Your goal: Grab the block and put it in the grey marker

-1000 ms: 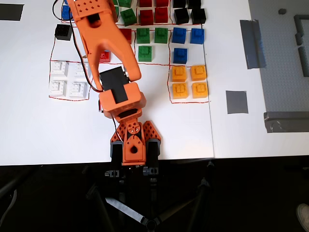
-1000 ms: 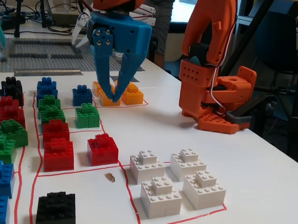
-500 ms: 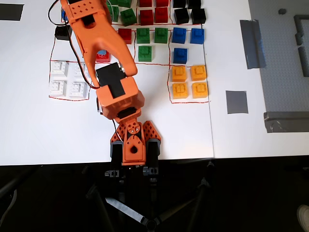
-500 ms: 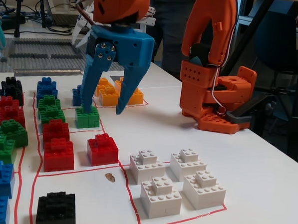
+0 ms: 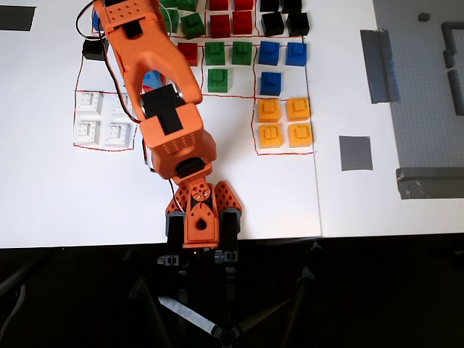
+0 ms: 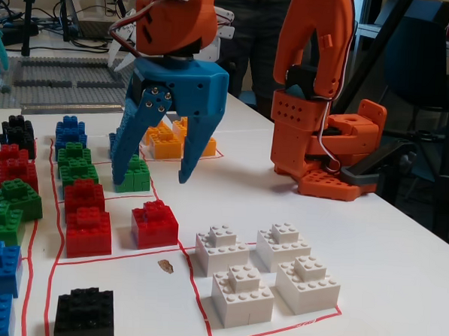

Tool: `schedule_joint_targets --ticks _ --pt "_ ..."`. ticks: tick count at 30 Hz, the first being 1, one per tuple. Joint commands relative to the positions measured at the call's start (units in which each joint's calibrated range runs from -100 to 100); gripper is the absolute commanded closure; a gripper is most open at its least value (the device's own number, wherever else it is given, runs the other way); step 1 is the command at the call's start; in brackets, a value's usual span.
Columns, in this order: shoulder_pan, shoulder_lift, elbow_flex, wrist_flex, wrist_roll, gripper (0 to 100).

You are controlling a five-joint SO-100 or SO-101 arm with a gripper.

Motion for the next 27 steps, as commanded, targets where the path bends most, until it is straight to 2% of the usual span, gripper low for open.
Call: schedule_joint_targets --ticks 1,27 --pt "-2.5 -1.5 -1.7 -1.2 0.0 71" --pt "-4.6 5.5 -2.9 -8.0 -1.2 72"
